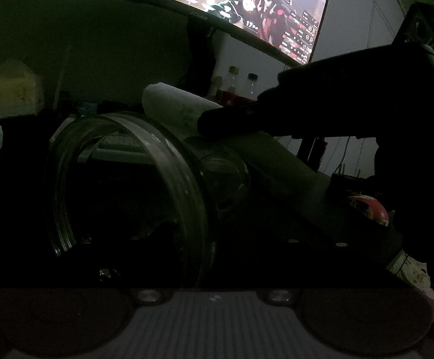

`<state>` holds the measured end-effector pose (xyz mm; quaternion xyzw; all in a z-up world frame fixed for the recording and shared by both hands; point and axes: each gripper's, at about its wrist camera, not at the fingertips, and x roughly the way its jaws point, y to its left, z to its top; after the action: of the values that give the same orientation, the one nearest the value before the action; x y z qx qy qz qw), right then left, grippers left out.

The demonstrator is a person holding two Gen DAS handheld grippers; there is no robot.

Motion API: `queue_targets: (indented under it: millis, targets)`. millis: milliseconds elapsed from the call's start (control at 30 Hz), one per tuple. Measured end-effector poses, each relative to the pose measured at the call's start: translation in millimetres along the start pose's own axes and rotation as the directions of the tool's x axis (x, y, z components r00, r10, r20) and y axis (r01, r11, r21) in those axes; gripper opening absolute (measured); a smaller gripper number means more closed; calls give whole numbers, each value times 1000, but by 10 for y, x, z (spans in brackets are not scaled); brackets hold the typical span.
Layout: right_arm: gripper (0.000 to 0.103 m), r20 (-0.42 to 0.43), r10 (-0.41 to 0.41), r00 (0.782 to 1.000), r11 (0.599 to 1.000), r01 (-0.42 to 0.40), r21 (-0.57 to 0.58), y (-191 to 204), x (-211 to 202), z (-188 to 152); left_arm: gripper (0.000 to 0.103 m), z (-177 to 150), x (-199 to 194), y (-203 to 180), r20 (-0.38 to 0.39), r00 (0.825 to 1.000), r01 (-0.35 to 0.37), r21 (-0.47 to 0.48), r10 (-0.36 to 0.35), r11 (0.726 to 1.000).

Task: Clean container
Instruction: 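Wipe the jar's inner wall with the right tool's towel while the left tool holds it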

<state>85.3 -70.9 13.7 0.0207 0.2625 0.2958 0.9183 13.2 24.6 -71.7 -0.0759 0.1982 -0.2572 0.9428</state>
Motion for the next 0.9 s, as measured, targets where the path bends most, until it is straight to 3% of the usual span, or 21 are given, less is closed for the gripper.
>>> queue_targets:
  millis: [133, 233, 900]
  targets:
    - [7, -5, 5, 1000, 1000, -5, -6, -25, -2, 13, 58, 1, 2, -8, 1, 1000, -2, 1, 2, 1000]
    - [7, 2, -30, 1000, 999, 30, 26, 174, 10, -9, 58, 0, 3, -9, 1, 1000, -2, 2, 2, 1000]
    - [7, 7, -40, 999, 999, 40, 27, 190, 2, -45, 58, 13, 9, -31, 1, 1000, -4, 4, 4, 1000]
